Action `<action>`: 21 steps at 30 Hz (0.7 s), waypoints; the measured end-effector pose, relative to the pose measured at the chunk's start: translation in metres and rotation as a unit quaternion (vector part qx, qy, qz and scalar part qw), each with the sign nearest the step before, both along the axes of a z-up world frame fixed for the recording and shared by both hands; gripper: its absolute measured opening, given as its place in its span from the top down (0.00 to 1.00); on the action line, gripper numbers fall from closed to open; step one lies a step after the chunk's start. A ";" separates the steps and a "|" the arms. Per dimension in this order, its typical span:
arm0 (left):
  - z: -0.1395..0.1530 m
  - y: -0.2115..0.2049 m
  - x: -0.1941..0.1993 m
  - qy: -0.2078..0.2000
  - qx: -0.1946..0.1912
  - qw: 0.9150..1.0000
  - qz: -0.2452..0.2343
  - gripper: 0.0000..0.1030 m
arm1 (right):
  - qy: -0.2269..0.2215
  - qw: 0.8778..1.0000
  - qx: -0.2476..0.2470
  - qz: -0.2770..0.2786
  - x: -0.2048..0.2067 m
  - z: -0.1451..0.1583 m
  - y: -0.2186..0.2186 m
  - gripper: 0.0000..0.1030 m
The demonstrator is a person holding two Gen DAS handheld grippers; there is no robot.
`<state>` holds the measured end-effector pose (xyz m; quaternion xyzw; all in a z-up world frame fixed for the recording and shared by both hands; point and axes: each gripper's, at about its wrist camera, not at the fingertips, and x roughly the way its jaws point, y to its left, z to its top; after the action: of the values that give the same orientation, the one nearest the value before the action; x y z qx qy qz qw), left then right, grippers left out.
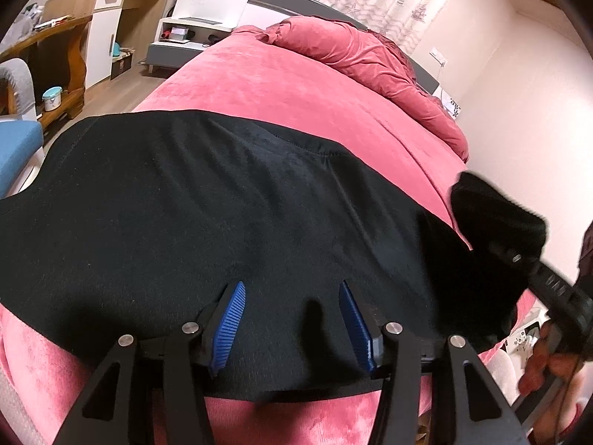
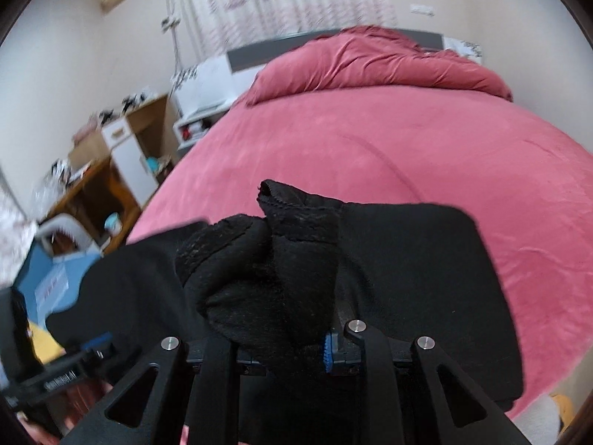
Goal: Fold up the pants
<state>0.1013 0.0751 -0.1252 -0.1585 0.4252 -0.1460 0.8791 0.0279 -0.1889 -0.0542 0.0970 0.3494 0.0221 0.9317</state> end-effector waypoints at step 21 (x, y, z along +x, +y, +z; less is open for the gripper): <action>0.019 -0.047 0.011 0.030 -0.087 0.991 -0.094 0.47 | -0.052 0.987 0.136 0.068 -0.038 -0.011 -0.034 0.38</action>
<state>0.1122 0.0280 -0.1062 -0.1977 0.4506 -0.2592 0.8311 -0.0102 -0.2229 -0.0650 0.1976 0.3005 0.1379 0.9229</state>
